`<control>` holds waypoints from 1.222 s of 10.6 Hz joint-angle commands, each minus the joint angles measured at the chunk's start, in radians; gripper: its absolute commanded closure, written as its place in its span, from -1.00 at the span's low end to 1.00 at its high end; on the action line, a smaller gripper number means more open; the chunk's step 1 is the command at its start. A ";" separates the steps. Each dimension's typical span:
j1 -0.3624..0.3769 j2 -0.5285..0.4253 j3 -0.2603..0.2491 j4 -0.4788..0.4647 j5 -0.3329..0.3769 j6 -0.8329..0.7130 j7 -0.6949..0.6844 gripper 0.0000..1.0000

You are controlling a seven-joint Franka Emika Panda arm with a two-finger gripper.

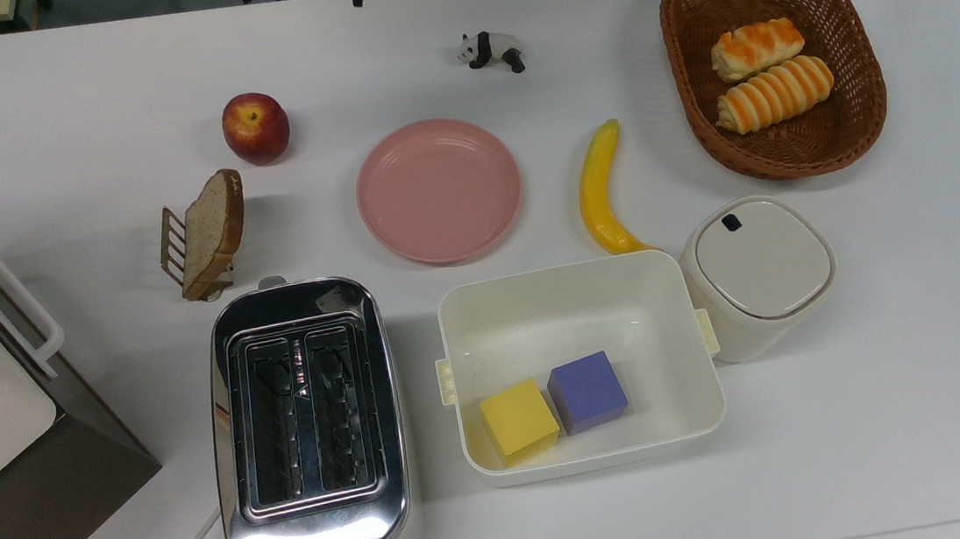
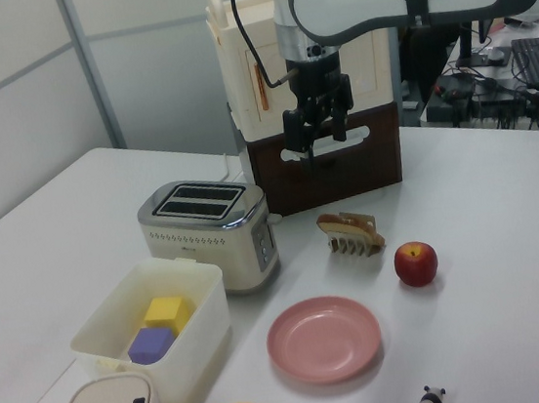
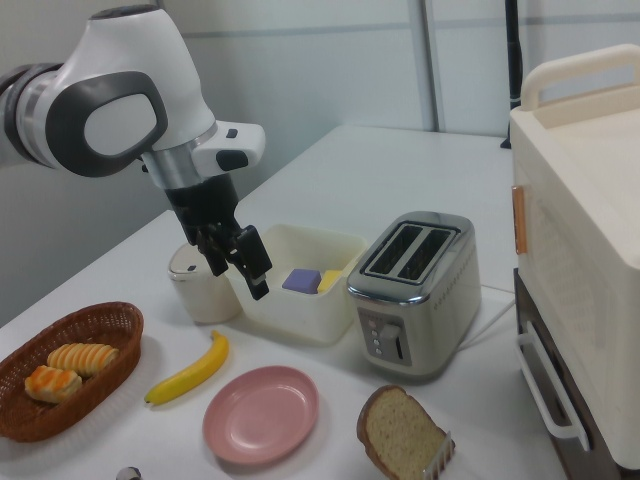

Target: Put the bread in the toaster

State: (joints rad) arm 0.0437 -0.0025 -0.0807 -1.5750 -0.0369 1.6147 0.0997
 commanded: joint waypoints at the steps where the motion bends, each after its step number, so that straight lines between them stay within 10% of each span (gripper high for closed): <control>1: 0.005 -0.022 -0.010 -0.013 0.012 -0.013 -0.008 -1.00; 13: -0.004 0.033 -0.011 -0.033 -0.033 -0.001 -0.017 -1.00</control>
State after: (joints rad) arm 0.0425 -0.0038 -0.0825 -1.5823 -0.0370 1.6147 0.0998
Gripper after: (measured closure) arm 0.000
